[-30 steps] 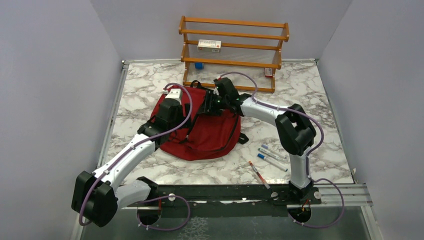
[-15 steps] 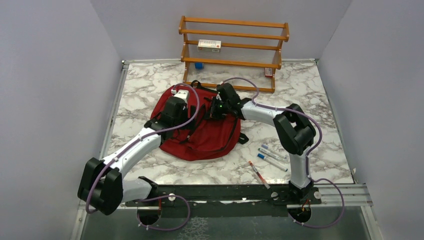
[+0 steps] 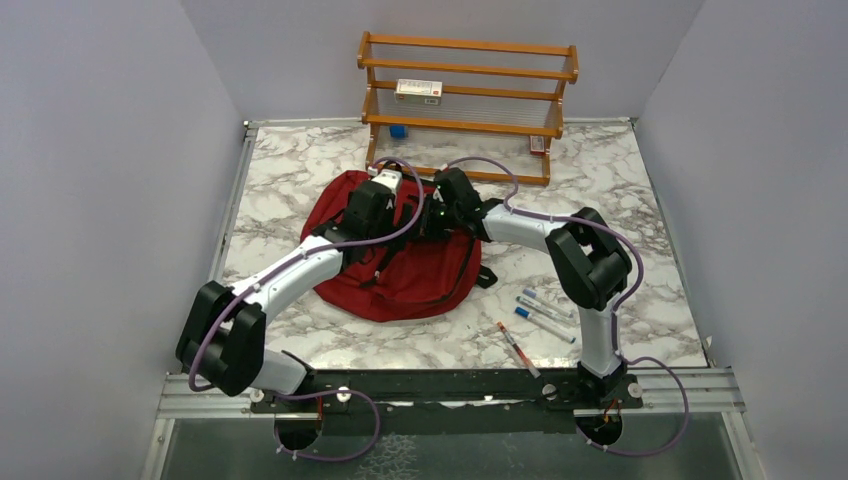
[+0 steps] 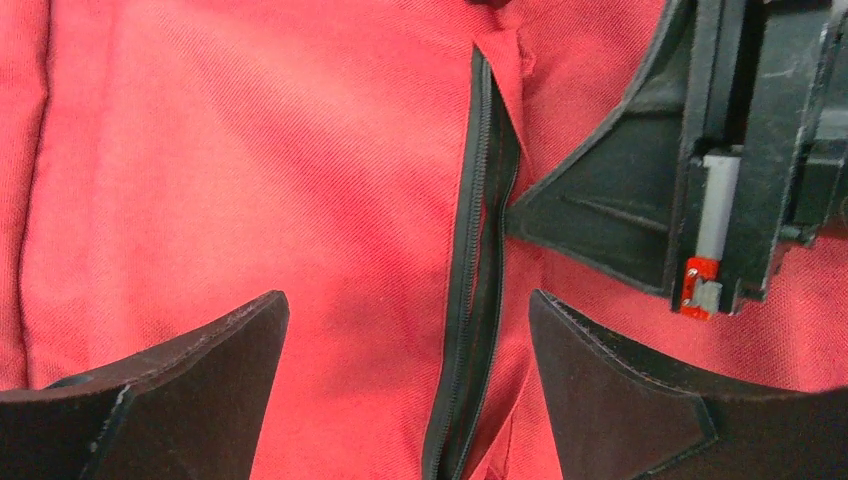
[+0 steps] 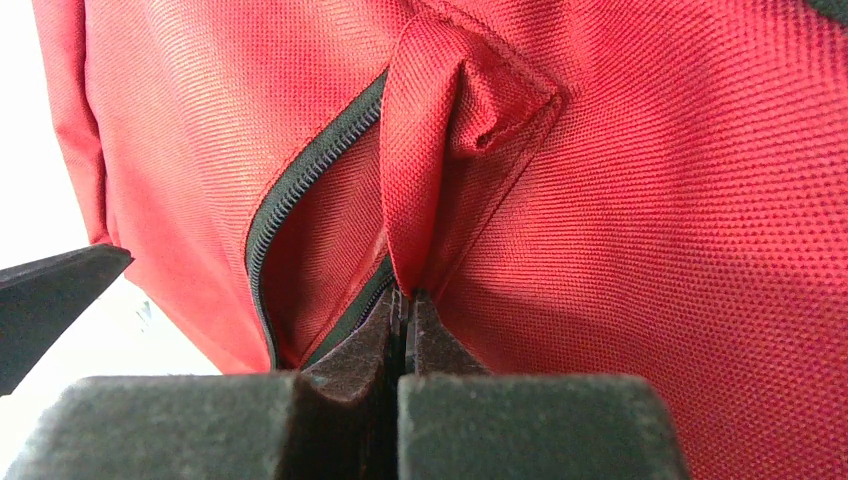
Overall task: Pack the student bag
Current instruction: Unzip the student bag at the center of the board.
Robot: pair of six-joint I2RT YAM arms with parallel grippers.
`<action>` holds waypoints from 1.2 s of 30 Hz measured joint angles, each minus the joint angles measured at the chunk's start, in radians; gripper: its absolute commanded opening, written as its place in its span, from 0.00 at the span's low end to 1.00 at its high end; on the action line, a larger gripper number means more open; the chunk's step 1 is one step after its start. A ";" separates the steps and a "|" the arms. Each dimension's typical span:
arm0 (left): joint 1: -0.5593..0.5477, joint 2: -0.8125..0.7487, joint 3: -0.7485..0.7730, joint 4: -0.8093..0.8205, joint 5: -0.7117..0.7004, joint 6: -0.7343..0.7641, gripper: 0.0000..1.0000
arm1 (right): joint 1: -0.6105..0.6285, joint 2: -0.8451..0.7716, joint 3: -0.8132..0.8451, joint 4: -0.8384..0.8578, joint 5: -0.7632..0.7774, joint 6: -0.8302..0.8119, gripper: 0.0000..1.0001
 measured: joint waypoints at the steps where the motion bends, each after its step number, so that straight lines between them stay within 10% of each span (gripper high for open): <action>1: -0.011 0.012 0.009 0.005 -0.018 0.005 0.90 | 0.000 0.000 0.000 0.001 0.000 0.000 0.00; 13: -0.116 0.148 0.046 0.014 -0.291 0.018 0.77 | 0.000 0.000 0.000 0.003 -0.002 0.003 0.00; 36: -0.135 0.183 0.097 -0.043 -0.444 0.077 0.19 | 0.000 0.000 0.000 0.003 -0.005 0.002 0.00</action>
